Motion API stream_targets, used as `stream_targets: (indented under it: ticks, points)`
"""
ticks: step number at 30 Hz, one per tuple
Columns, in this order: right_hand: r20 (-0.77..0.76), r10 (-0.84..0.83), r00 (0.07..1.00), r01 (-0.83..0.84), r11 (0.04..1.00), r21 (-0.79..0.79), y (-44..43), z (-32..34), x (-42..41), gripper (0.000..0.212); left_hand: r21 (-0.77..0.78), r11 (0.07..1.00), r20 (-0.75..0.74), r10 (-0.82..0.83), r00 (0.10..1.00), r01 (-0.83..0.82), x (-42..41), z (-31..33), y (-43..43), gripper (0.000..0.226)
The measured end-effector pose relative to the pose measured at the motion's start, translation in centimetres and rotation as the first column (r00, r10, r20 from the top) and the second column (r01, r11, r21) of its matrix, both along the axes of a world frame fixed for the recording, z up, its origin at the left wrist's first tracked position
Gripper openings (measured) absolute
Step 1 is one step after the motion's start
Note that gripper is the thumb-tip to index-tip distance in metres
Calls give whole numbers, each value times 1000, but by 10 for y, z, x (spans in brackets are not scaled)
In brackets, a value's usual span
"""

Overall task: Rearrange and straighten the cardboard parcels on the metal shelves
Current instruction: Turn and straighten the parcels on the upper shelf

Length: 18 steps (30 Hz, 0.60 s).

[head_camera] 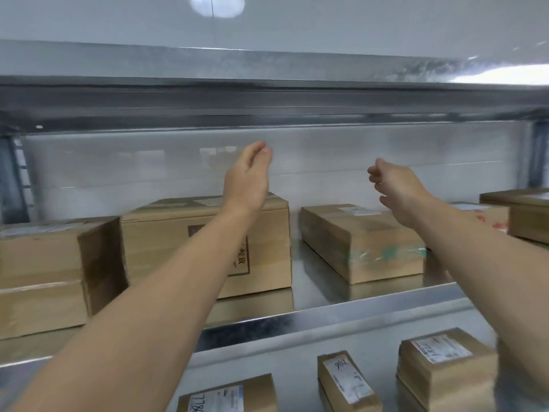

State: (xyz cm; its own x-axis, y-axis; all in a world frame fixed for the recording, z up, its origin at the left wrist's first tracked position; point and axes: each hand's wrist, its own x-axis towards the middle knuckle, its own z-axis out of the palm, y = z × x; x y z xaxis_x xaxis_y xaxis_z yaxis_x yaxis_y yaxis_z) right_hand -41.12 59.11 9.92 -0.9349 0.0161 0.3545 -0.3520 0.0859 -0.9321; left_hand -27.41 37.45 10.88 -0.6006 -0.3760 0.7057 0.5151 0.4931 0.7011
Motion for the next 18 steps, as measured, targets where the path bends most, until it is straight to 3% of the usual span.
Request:
stream_targets:
  ticks: [9,14,18]
  points:
    - [31,18,999,-22,994,110,85,-14,-66,37,120,988,194,-121,974,98,-93,-18,94,47]
    - [146,158,977,-182,968,171,114,-35,-102,38,257,966,410,-90,908,-21,-139,-49,109,58]
    - [292,271,917,-314,943,113,111,-57,-122,46,392,913,511,-116,852,-112,-150,-77,107,64]
